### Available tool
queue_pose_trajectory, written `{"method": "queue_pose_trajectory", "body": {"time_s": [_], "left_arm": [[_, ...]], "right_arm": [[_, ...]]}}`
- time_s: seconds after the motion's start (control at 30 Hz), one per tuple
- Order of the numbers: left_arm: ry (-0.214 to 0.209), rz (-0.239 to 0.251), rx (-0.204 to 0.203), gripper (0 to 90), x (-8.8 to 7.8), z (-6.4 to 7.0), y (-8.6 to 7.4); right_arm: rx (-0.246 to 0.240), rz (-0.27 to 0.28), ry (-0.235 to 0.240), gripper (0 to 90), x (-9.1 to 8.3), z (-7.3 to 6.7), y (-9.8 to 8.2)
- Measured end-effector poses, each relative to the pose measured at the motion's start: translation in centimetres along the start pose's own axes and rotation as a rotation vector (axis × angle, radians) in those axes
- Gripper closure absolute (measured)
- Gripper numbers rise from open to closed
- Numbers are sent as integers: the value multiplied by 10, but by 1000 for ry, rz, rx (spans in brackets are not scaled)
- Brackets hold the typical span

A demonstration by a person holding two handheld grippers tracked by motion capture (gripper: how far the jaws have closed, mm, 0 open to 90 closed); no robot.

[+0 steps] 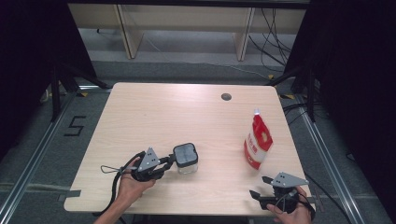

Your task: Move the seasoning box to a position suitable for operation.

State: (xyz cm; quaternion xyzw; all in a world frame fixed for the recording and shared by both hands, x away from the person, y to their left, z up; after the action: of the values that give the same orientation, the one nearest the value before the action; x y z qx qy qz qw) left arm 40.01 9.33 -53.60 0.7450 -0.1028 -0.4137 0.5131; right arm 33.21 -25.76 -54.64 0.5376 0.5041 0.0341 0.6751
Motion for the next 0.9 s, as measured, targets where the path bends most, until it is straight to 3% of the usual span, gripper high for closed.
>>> {"method": "queue_pose_trajectory", "body": {"time_s": [0.07, 0.1, 0.13, 0.17, 0.27, 0.3, 0.33, 0.53, 0.6, 0.9], "left_arm": [[-9, -3, -8, 730, -1, 1, 0], [-13, -1, -9, 730, -1, 2, 0], [-15, -6, 12, 730, -2, 1, 0], [-23, -7, -3, 730, -2, 2, -1], [-37, -7, 26, 730, -3, 4, 1], [-53, -6, 26, 730, -3, 5, 1], [-61, -1, -7, 730, -2, 9, 0], [-95, 0, 27, 729, -3, 11, 0], [-111, 13, 14, 729, -1, 16, 1], [-218, 19, 74, 730, 1, 47, 8]], "right_arm": [[6, -1, 1, 275, 0, 0, 0], [34, -7, 1, 275, 0, -2, -1], [9, -4, 0, 275, 0, 0, -1], [9, 0, 1, 276, 0, 0, -1], [2, -1, -3, 276, 0, 1, 0], [3, -1, -2, 277, 0, 1, 0], [6, -2, 1, 277, 0, 0, 0], [2, -2, 0, 277, 0, 1, 0], [8, -5, 2, 276, 0, 0, -1], [3, -2, 2, 277, 0, 1, 0]]}}
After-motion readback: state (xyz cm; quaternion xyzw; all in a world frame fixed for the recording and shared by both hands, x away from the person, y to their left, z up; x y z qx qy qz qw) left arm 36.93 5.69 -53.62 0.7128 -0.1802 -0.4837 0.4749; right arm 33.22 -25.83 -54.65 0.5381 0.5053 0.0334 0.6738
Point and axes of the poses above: each handheld gripper's, and its own axes: x roughly forward along the jaws, y roughly out of its top, z roughly to its right, the point moved 8 cm from there along x, roughly forward along the jaws, and after that the axes turned 5 degrees about y, right-handed, at the moved point
